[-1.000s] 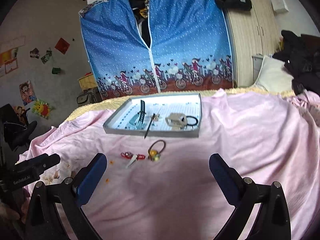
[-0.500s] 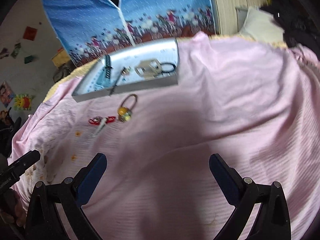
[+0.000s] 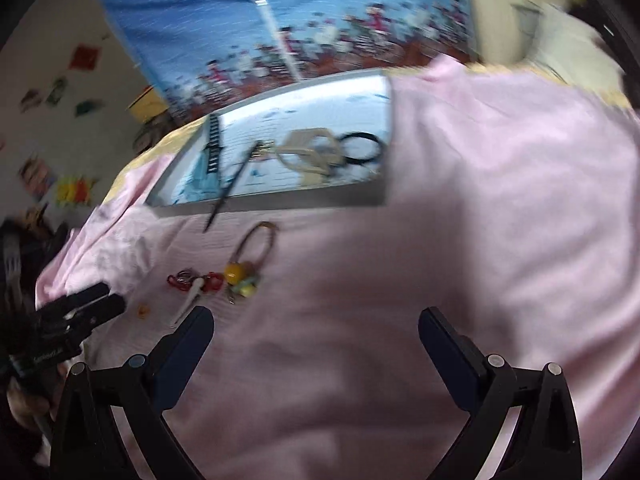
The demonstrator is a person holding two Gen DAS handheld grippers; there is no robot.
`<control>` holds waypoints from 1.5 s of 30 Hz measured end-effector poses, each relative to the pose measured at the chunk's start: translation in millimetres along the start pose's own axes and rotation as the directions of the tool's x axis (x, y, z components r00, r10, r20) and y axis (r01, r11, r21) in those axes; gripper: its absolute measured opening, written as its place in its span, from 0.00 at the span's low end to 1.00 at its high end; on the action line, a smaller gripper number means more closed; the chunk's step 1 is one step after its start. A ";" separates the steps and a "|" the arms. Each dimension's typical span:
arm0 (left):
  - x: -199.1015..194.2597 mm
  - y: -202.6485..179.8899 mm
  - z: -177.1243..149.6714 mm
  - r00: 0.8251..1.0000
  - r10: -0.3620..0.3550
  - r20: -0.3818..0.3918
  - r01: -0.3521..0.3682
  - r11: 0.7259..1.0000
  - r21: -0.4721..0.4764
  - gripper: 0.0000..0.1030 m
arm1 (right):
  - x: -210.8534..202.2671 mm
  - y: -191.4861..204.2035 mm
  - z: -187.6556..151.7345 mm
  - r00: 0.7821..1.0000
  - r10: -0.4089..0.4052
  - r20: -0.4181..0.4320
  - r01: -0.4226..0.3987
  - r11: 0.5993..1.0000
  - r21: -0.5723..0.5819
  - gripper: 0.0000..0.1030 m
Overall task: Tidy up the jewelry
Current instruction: 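Move the right tool to the brown beaded hair tie while the left tool nears the silver ring, then grasp the brown hair tie with the right tool while the left tool grasps the silver ring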
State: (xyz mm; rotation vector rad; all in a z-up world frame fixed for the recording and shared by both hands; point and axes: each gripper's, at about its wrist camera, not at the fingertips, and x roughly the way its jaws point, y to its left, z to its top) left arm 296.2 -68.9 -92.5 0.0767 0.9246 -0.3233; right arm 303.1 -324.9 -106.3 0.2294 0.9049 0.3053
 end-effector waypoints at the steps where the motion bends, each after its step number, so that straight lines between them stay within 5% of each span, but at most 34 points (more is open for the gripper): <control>1: 3.6 -1.4 0.1 1.000 -0.008 0.000 0.008 1.000 0.020 0.66 | 4.4 4.4 1.8 1.000 0.005 0.008 -0.005 1.000 -0.029 0.98; 4: 15.4 -4.7 2.2 1.000 -0.023 -0.006 0.024 0.997 0.072 0.66 | 19.6 11.9 6.0 0.998 0.055 0.004 -0.055 0.996 -0.065 0.69; 7: 25.3 -10.5 4.8 1.000 -0.026 -0.008 0.027 0.994 0.101 0.66 | 37.2 12.8 10.3 0.995 0.093 -0.025 -0.094 0.993 -0.072 0.55; 14: 43.8 -15.2 7.4 0.998 -0.059 -0.022 0.061 0.990 0.126 0.65 | 55.0 19.1 20.8 0.981 0.189 -0.039 -0.191 0.980 -0.055 0.55; 19: 54.9 -14.7 0.8 1.000 0.000 -0.006 0.000 0.991 0.136 0.65 | 74.4 31.9 25.6 0.982 0.179 -0.055 -0.183 0.980 -0.079 0.55; 25: 57.3 -13.3 3.6 1.000 -0.029 0.009 0.027 0.992 0.125 0.65 | 86.2 29.4 28.8 0.992 0.108 -0.069 -0.114 0.989 -0.095 0.29; 31: 63.6 -30.8 9.2 1.000 -0.010 0.026 0.004 0.978 0.207 0.64 | 79.5 13.5 31.0 0.994 0.094 -0.059 -0.097 0.994 -0.049 0.23; 37: 78.1 -26.4 18.4 1.000 0.009 0.019 -0.012 0.987 0.160 0.44 | 80.4 6.4 29.2 0.992 0.116 -0.058 -0.117 0.993 -0.020 0.23; 45: 82.8 -36.4 7.7 1.000 -0.010 0.013 0.007 0.976 0.217 0.22 | 80.8 2.7 28.2 0.988 0.146 -0.055 -0.146 0.989 0.005 0.23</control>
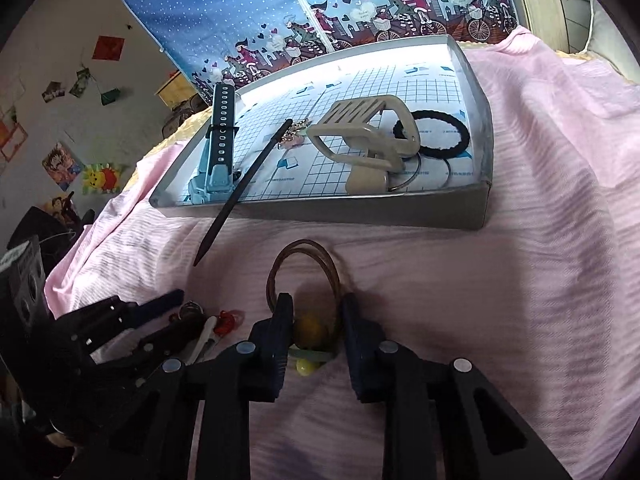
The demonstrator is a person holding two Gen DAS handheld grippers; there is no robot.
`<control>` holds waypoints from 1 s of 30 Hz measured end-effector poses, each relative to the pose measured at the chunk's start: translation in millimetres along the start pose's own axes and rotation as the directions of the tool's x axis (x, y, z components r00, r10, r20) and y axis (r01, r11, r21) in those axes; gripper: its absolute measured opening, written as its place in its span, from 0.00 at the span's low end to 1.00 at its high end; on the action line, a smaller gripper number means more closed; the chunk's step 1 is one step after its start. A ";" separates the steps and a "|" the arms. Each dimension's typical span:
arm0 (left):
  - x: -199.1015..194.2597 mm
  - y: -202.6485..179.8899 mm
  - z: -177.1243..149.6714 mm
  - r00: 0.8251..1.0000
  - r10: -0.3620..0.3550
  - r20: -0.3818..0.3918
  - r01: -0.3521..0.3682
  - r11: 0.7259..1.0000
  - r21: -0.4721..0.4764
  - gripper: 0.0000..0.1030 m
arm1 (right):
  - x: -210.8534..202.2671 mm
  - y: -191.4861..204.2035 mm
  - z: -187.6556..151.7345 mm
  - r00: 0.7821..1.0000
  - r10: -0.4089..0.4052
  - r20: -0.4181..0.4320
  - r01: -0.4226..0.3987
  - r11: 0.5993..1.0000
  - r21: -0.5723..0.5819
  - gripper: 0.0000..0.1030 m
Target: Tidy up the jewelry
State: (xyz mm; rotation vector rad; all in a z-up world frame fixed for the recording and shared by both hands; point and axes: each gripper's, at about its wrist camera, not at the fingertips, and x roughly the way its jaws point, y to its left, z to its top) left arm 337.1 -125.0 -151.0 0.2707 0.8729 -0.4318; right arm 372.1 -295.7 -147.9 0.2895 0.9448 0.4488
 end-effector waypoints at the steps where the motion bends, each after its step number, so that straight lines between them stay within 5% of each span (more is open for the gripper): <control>1: 0.5 1.0 -0.7 1.000 -0.011 0.001 0.011 1.000 -0.007 0.20 | 0.1 -0.1 0.1 1.000 0.002 0.000 -0.002 1.000 0.001 0.23; 12: -7.3 16.6 -1.4 0.996 -0.090 0.020 0.091 0.988 -0.124 0.17 | 1.7 2.7 -1.6 1.000 -0.006 0.003 0.006 1.000 -0.014 0.23; 20: -23.2 51.0 -5.7 0.970 -0.215 0.115 0.241 0.920 -0.310 0.17 | 0.3 3.9 -3.7 0.999 0.017 0.031 -0.017 1.000 -0.024 0.23; 30: -36.2 72.2 -10.4 0.948 -0.252 0.193 0.311 0.860 -0.405 0.17 | 0.5 15.1 -6.4 0.999 0.024 0.037 -0.021 0.996 -0.082 0.23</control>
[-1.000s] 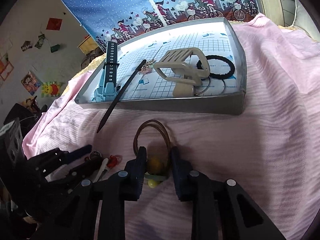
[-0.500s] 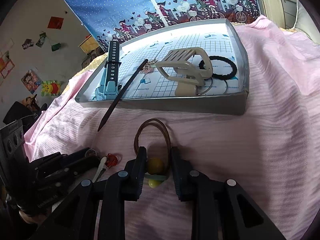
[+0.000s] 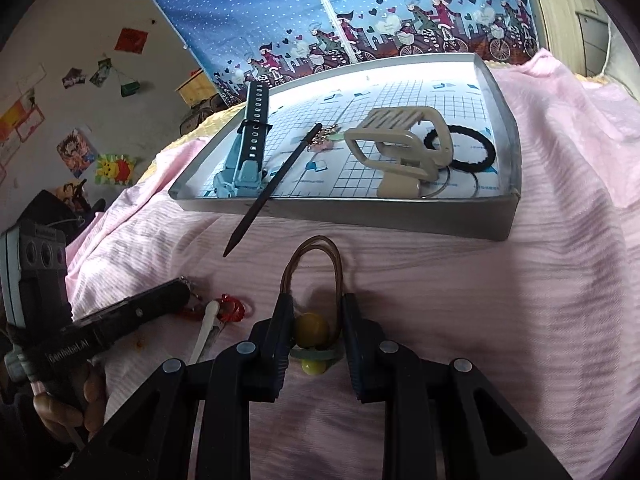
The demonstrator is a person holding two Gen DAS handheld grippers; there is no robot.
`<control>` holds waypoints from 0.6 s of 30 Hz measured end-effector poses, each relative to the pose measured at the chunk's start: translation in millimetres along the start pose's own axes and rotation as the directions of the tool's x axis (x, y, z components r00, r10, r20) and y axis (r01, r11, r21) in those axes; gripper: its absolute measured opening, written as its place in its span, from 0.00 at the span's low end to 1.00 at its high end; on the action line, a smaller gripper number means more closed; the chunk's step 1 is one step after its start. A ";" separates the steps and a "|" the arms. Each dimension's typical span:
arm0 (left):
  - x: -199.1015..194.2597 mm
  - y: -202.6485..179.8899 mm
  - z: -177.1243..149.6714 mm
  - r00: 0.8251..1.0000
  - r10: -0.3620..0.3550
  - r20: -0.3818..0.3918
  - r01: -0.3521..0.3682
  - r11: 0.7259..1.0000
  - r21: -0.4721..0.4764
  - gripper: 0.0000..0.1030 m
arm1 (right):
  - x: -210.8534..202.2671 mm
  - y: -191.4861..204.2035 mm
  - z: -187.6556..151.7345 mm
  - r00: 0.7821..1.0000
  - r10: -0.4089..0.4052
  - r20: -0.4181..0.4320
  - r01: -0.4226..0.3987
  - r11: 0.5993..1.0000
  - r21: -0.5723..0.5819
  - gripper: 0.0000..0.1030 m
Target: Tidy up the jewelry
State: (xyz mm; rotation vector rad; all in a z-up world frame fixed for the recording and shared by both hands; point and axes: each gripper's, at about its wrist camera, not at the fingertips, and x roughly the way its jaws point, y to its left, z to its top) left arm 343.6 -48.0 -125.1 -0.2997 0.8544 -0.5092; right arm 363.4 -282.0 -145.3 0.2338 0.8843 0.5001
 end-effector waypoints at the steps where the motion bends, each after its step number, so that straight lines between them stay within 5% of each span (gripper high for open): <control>1: -0.1 2.1 0.2 1.000 -0.010 0.002 0.010 1.000 -0.017 0.17 | 0.5 0.1 -0.1 1.000 -0.001 -0.003 0.001 1.000 -0.001 0.23; 14: -12.7 26.6 5.5 0.998 -0.014 0.053 0.022 0.986 -0.162 0.17 | 3.8 1.2 -1.2 1.000 -0.016 -0.022 0.016 1.000 0.001 0.23; 18: -10.9 24.7 6.6 0.999 -0.003 0.040 0.008 0.990 -0.143 0.17 | 3.8 1.1 -1.5 1.000 -0.020 -0.022 0.019 1.000 -0.003 0.23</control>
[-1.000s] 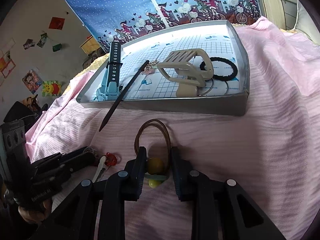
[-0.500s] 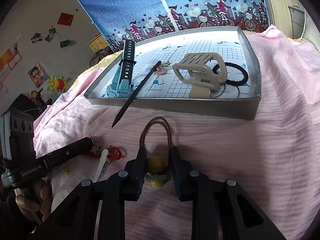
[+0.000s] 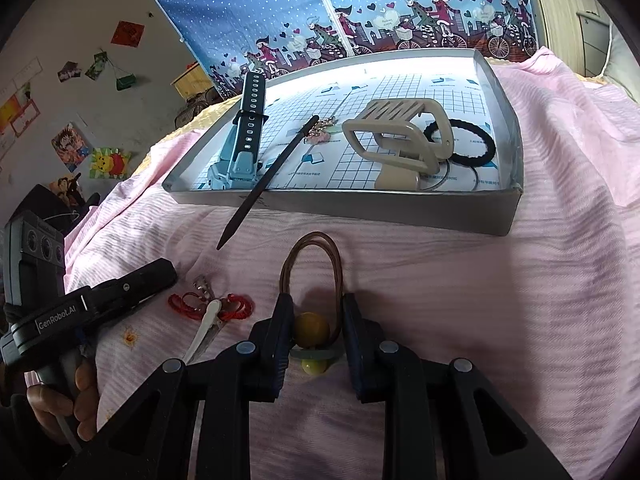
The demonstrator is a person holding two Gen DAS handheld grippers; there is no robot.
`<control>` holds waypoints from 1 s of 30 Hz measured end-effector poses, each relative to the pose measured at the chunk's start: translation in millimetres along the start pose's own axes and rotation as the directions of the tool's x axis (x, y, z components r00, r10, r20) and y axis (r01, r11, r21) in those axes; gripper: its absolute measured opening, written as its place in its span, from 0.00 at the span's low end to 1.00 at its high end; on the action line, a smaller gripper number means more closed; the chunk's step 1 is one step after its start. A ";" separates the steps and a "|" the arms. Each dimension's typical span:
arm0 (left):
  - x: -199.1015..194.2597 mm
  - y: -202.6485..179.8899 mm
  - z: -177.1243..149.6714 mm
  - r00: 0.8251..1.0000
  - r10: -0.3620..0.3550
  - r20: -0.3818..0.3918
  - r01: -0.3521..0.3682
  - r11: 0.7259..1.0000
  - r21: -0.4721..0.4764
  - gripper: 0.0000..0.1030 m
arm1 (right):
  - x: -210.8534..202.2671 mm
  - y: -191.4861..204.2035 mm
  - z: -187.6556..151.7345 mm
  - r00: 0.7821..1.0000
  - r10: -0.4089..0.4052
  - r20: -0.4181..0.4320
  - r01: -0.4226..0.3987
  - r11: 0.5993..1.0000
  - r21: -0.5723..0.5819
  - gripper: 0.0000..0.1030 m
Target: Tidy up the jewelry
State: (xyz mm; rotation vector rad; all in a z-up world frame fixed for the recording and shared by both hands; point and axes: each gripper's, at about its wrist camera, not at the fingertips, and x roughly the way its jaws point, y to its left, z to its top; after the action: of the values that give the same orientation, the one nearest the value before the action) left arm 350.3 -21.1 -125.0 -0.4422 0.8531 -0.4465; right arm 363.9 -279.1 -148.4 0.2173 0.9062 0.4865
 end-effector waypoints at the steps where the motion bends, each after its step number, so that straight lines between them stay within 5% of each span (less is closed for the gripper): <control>1: 0.1 0.2 0.0 1.000 -0.001 -0.003 0.001 1.000 -0.001 0.17 | 0.7 0.4 0.4 1.000 -0.001 0.000 0.001 1.000 -0.001 0.23; 8: 5.8 -12.8 3.6 0.999 -0.025 -0.040 0.027 0.998 0.052 0.18 | 0.5 -0.8 -0.1 1.000 -0.001 -0.002 0.001 1.000 0.005 0.23; 17: 36.4 -54.3 -4.0 0.983 0.099 -0.152 -0.049 0.952 0.301 0.20 | -10.7 -9.9 3.5 0.995 -0.098 0.012 0.098 0.995 0.015 0.21; 23: 65.1 -59.6 1.4 0.956 0.204 -0.211 -0.122 0.929 0.348 0.20 | -9.2 -13.1 2.6 0.996 -0.086 0.003 0.086 0.996 0.029 0.21; 30: 73.8 -61.4 -5.2 0.945 0.227 -0.235 -0.129 0.919 0.372 0.19 | -8.1 -13.7 2.6 0.997 -0.078 -0.003 0.078 0.996 0.039 0.21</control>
State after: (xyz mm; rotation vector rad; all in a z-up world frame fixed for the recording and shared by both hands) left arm 376.8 -112.2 -140.3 0.0343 1.0473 -0.4846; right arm 366.0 -295.0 -146.4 0.2159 0.9222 0.3967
